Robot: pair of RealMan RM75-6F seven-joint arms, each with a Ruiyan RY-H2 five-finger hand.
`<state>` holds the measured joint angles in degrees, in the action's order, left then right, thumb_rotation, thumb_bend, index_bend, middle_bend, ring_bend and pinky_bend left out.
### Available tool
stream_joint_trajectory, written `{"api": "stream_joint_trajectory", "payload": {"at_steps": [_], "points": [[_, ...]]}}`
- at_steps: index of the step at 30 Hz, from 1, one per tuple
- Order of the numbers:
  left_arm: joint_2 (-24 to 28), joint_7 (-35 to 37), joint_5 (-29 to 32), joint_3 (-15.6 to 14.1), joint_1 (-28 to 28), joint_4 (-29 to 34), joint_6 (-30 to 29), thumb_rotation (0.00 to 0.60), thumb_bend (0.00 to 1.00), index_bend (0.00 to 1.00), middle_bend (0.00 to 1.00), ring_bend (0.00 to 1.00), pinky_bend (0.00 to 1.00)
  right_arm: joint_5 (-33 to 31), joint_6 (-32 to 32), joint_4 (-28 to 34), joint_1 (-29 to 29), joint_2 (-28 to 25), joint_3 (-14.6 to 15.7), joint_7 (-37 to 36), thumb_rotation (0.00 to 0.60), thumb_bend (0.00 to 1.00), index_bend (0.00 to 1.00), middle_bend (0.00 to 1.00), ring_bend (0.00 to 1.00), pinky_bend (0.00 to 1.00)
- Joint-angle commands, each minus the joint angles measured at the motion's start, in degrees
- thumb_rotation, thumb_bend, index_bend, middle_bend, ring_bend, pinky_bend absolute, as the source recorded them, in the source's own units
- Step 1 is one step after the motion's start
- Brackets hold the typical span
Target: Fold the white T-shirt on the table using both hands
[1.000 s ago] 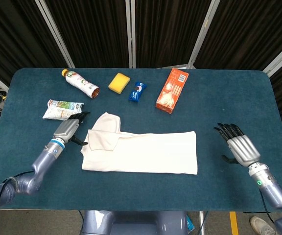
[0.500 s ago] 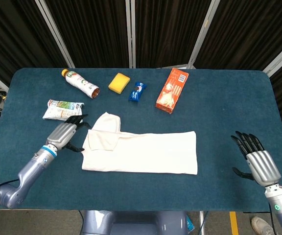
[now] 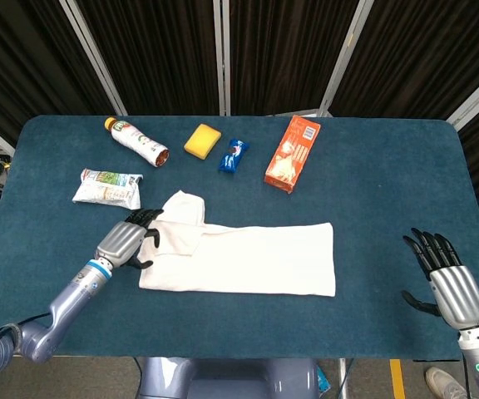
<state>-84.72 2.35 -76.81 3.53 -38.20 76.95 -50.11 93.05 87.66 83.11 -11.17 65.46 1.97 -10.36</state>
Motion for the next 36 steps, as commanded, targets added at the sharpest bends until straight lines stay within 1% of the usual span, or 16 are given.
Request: {"api": "stream_joint_trajectory", "payload": {"at_steps": [1, 8, 14, 22, 30, 32, 36], "points": [[-1.8, -1.0, 0.4, 0.2, -0.6, -2.1, 0.7, 0.6, 0.27, 0.5, 0.0, 0.0, 0.0, 0.1, -0.1, -0.2, 0.1, 0.1, -0.2, -0.2, 0.6, 0.1, 0.08, 0.0, 0.0, 0.0], [-5.6, -1.8, 0.5, 0.3, -1.5, -6.0, 1.5, 0.6, 0.27, 0.5, 0.0, 0.0, 0.0, -0.1, -0.7, -0.9, 0.4, 0.4, -0.8, -0.5, 0.6, 0.1, 0.08, 0.0, 0.0, 0.0], [-7.5, -2.9, 0.7, 0.7, -2.3, -8.3, 2.0, 0.6, 0.27, 0.5, 0.0, 0.0, 0.0, 0.0, -0.8, -1.2, 0.5, 0.5, -1.2, -0.7, 0.6, 0.1, 0.08, 0.0, 0.0, 0.0], [-8.7, -4.7, 1.0, 0.5, -2.3, -10.7, 2.2, 0.6, 0.27, 0.5, 0.0, 0.0, 0.0, 0.1, -1.0, -1.5, 0.7, 0.6, -1.7, -0.9, 0.6, 0.1, 0.08, 0.0, 0.0, 0.0], [-9.9, -4.7, 1.5, 0.4, -2.4, -12.7, 3.0, 0.6, 0.27, 0.5, 0.0, 0.0, 0.0, 0.2, -1.6, -1.8, 0.7, 0.9, -1.9, -0.6, 0.6, 0.1, 0.08, 0.0, 0.0, 0.0], [-10.3, -4.5, 1.6, 0.6, -2.6, -13.0, 3.3, 0.6, 0.29, 0.5, 0.0, 0.0, 0.0, 0.2, -1.7, -1.8, 0.7, 1.0, -2.0, -0.4, 0.6, 0.1, 0.08, 0.0, 0.0, 0.0], [-10.8, -4.3, 1.5, 0.8, -2.7, -13.4, 3.3, 0.6, 0.36, 0.5, 0.0, 0.0, 0.0, 0.2, -1.9, -1.9, 0.8, 1.1, -2.1, -0.1, 0.6, 0.1, 0.09, 0.0, 0.0, 0.0]]}}
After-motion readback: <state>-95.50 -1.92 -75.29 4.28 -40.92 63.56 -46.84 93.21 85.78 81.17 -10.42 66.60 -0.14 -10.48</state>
